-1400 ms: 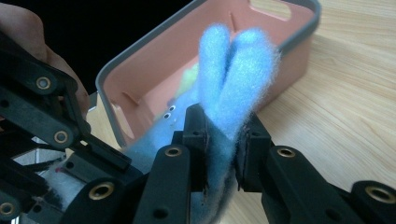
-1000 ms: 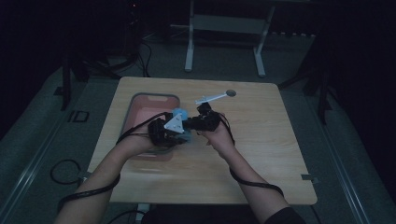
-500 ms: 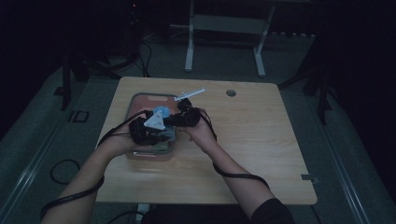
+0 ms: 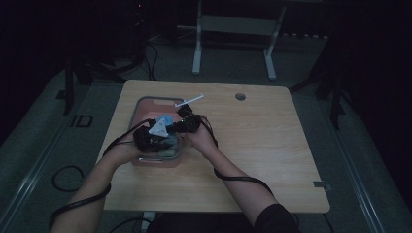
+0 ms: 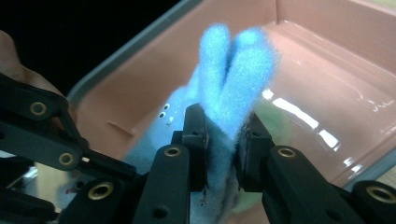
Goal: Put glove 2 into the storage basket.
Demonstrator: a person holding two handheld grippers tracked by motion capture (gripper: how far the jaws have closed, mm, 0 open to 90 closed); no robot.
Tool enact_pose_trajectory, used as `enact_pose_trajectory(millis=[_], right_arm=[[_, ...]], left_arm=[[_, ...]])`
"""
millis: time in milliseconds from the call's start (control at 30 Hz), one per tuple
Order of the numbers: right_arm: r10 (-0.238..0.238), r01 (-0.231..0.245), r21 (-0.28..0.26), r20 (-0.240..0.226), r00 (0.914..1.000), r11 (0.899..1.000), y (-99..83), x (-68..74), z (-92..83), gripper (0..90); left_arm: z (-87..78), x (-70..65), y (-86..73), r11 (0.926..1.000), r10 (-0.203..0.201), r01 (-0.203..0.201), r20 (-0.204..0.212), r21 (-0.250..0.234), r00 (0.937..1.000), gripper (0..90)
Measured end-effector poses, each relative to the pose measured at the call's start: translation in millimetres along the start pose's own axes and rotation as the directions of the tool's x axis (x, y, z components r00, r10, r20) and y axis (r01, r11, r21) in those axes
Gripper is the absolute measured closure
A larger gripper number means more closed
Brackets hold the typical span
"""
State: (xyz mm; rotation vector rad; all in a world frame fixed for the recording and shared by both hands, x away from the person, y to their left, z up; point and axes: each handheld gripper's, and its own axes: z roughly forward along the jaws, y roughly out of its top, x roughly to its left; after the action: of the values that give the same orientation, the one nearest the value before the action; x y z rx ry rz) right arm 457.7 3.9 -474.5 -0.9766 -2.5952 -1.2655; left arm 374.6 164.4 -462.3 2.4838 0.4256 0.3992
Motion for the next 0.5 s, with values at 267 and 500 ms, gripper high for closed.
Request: enact_pose_trajectory(millis=[267,500], right_arm=[[-0.010,0.009,0.035,0.025,0.9997,0.999,-0.7,-3.7,10.7,75.0],[-0.023,0.020,0.055,0.046,0.9987,0.998,-0.7,-7.1,15.7,65.8]], left_arm=[[10.5,2.5,-3.2,0.9993,-0.010,0.010,0.000,0.037,1.0000,76.2],[20.0,4.8,-4.4,0.9975,-0.019,0.020,-0.005,0.068,0.9998,75.3]])
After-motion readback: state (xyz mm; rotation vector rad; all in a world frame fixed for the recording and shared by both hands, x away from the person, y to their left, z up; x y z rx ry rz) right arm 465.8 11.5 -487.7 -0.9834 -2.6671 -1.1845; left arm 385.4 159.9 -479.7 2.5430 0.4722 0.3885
